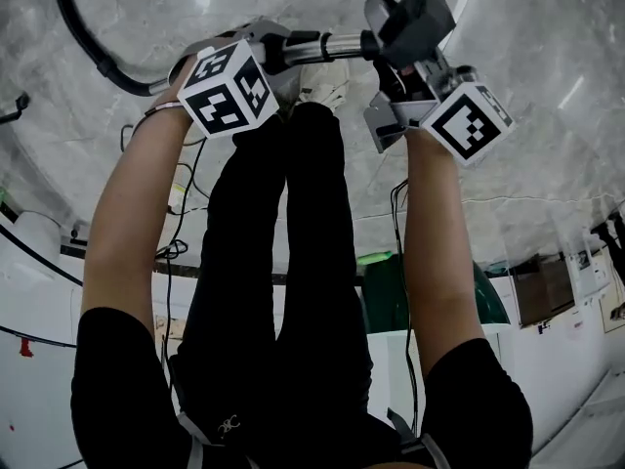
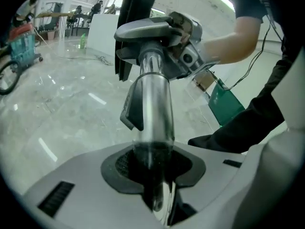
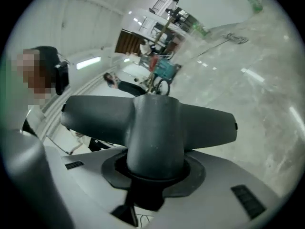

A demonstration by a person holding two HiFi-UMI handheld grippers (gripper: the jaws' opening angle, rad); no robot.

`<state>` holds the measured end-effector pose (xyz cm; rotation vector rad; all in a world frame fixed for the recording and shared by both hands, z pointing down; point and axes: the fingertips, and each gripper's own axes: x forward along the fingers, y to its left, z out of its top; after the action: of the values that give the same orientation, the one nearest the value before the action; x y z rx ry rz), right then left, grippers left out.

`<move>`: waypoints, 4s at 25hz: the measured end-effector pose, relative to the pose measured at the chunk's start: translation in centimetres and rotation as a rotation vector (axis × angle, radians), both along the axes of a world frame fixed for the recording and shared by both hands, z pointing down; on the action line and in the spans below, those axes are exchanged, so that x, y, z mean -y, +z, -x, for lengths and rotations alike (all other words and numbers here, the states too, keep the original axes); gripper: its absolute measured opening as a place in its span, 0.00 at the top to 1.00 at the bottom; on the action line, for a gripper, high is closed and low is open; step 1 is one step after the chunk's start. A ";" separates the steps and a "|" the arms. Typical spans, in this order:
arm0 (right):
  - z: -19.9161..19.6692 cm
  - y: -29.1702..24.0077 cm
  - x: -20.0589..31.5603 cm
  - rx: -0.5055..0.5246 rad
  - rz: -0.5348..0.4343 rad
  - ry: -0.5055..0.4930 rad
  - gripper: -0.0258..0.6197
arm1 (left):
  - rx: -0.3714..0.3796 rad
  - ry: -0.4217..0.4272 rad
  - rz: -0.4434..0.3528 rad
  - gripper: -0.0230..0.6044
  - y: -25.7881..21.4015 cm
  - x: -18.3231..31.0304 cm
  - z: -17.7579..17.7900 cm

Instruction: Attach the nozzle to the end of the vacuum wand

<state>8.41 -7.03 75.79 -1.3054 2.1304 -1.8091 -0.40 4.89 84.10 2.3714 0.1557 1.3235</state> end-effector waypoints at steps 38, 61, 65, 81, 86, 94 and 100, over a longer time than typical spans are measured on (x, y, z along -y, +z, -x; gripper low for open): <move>-3.2 2.7 -10.2 -0.333 0.109 -0.049 0.94 | 0.239 -0.084 -0.088 0.76 14.9 0.4 2.5; -3.9 3.7 -9.3 -0.240 0.101 0.032 0.94 | 0.327 -0.224 -0.155 0.77 19.2 5.8 5.4; -3.5 3.1 -8.6 -0.227 0.079 0.054 0.94 | 0.374 -0.155 -0.141 0.82 20.4 4.5 5.5; -1.6 -2.3 -6.9 -0.238 0.014 0.078 0.94 | 0.279 -0.213 -0.168 0.67 13.9 5.8 8.9; -0.4 -5.3 -4.9 -0.238 -0.030 0.084 0.94 | 0.260 -0.406 -0.124 0.79 8.2 6.6 10.4; 0.7 -13.1 -2.4 -0.365 -0.072 0.071 0.94 | 0.183 -0.775 -0.098 0.95 -5.6 9.1 10.2; 1.3 -22.8 -0.5 -0.475 -0.155 0.037 0.94 | 0.071 -0.895 -0.191 0.95 -21.2 11.5 7.4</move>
<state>7.16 -6.56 52.98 -1.8628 2.3796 -1.3868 -7.85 -6.64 62.86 2.0841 -0.9715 0.9758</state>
